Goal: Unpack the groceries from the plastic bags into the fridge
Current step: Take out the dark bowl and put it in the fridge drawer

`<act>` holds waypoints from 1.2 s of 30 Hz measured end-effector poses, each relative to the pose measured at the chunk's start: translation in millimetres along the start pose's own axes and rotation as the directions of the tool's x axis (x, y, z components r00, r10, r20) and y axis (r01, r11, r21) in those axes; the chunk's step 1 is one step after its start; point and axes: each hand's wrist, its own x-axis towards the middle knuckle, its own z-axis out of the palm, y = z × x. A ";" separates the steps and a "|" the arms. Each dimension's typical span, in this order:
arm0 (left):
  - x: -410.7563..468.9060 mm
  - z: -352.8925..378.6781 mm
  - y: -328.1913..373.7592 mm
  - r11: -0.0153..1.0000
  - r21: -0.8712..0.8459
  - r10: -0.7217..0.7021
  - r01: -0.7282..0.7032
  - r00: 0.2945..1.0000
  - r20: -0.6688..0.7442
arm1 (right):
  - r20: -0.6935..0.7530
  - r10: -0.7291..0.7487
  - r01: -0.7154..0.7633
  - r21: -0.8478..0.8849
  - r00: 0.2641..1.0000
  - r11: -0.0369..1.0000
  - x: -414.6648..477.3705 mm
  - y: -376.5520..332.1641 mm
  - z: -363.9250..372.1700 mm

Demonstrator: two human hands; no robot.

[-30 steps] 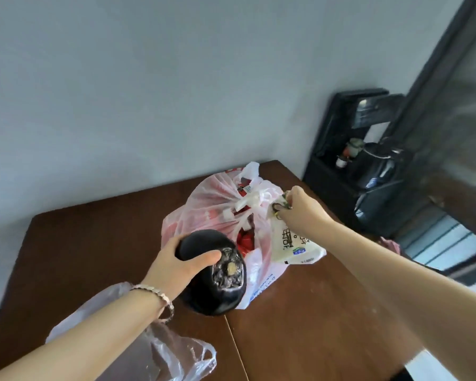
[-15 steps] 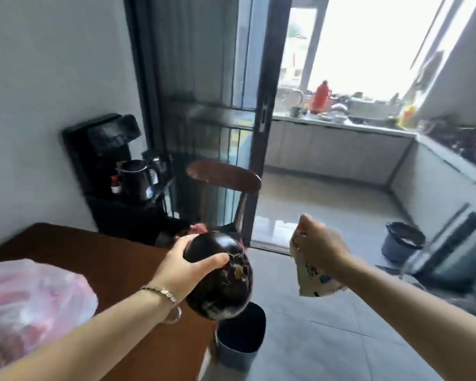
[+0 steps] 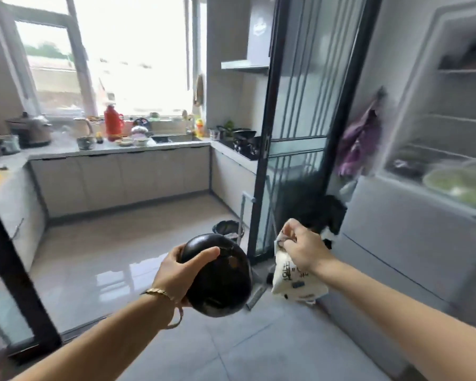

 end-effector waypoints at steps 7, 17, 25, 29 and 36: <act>97.9 196.7 37.3 0.996 0.054 0.047 -0.066 0.954 0.296 | -0.167 0.292 -0.287 0.055 0.942 0.956 79.9 128.3 -98.3; 233.1 454.2 75.4 0.993 0.070 0.032 -0.098 0.773 0.633 | -0.386 0.528 -0.497 0.184 0.757 0.848 200.8 280.5 -231.9; 286.4 654.1 110.2 0.988 0.034 0.069 -0.154 0.618 0.783 | -0.338 0.463 -0.555 -0.264 0.819 0.789 267.4 346.1 -327.8; 294.4 741.5 123.5 0.976 -0.029 0.154 -0.217 0.589 0.793 | -0.329 0.368 -0.484 -0.426 0.870 0.764 311.8 388.9 -375.8; 315.8 875.0 169.1 0.940 -0.186 0.326 -0.286 0.595 0.734 | -0.363 0.281 -0.441 -0.502 0.888 0.744 382.5 460.6 -474.7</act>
